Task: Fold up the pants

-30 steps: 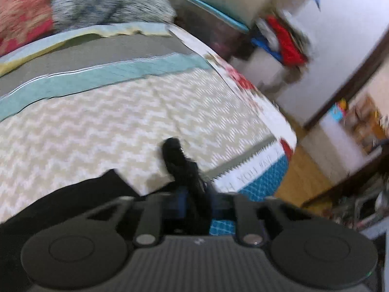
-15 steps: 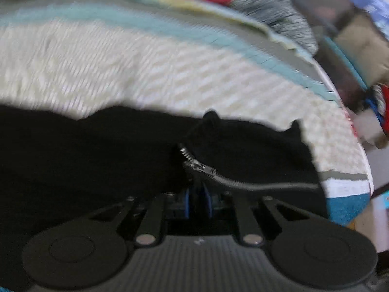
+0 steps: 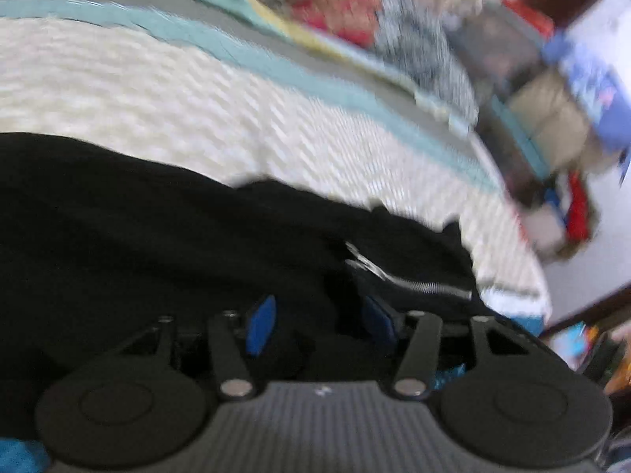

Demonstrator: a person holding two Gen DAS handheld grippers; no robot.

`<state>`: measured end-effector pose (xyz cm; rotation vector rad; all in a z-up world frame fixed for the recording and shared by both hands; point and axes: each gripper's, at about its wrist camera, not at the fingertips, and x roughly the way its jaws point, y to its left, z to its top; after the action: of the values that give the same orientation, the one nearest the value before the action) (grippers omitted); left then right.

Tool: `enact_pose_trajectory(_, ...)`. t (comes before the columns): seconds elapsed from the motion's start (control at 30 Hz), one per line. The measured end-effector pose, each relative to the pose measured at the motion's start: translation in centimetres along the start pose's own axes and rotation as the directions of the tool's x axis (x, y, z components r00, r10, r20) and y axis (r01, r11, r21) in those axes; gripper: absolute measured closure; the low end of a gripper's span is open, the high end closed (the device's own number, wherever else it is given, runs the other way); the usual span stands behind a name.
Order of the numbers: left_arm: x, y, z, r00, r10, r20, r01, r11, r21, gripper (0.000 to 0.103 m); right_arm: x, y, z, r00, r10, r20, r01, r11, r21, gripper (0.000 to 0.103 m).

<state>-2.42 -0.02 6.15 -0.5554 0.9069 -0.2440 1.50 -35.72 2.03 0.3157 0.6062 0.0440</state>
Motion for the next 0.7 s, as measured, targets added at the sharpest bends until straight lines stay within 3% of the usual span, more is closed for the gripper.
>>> enact_pose_trajectory(0.07, -4.9, 3.9, -0.6, 0.994, 0.023, 0.103, -0.014, 0.997, -0.079, 0.039, -2.1, 1.6, 0.2, 0.996, -0.014, 0.092, 0.018, 0.999, -0.047, 0.041)
enact_pose_trajectory(0.17, -10.9, 9.8, -2.5, 0.963, 0.159, 0.218, -0.103, 0.963, -0.248, 0.035, -3.0, 4.9, 0.0, 0.992, 0.065, 0.108, -0.053, 0.993, -0.108, 0.041)
enact_pose_trajectory(0.27, -14.4, 14.5, -4.6, 0.925, 0.272, 0.265, -0.150, 0.903, -0.402, 0.034, -1.1, 9.6, -1.0, 0.984, 0.175, 0.028, -0.166, 0.967, -0.195, 0.041)
enact_pose_trajectory(0.33, -15.5, 16.9, -5.9, 0.910, 0.313, 0.271, -0.150, 0.859, -0.489, 0.031, 0.2, 13.1, -2.4, 0.969, 0.242, -0.057, -0.249, 0.936, -0.250, 0.042)
enact_pose_trajectory(0.47, -15.3, 19.1, -6.8, 0.914, 0.313, 0.260, -0.132, 0.833, -0.537, 0.029, 0.7, 19.9, -5.7, 0.906, 0.359, -0.226, -0.419, 0.841, -0.343, 0.044)
enact_pose_trajectory(0.57, -14.9, 19.9, -7.2, 0.926, 0.275, 0.260, -0.099, 0.839, -0.535, 0.028, 1.3, 23.9, -6.6, 0.857, 0.409, -0.315, -0.509, 0.771, -0.384, 0.059)
enact_pose_trajectory(0.63, -14.5, 20.4, -6.6, 0.928, 0.252, 0.273, -0.072, 0.843, -0.534, 0.023, 1.7, 26.1, -6.9, 0.828, 0.421, -0.369, -0.547, 0.751, -0.369, 0.076)
enact_pose_trajectory(0.7, -14.2, 20.8, -6.1, 0.927, 0.234, 0.293, -0.045, 0.846, -0.532, 0.015, 2.8, 27.7, -6.7, 0.814, 0.425, -0.396, -0.559, 0.758, -0.335, 0.079)
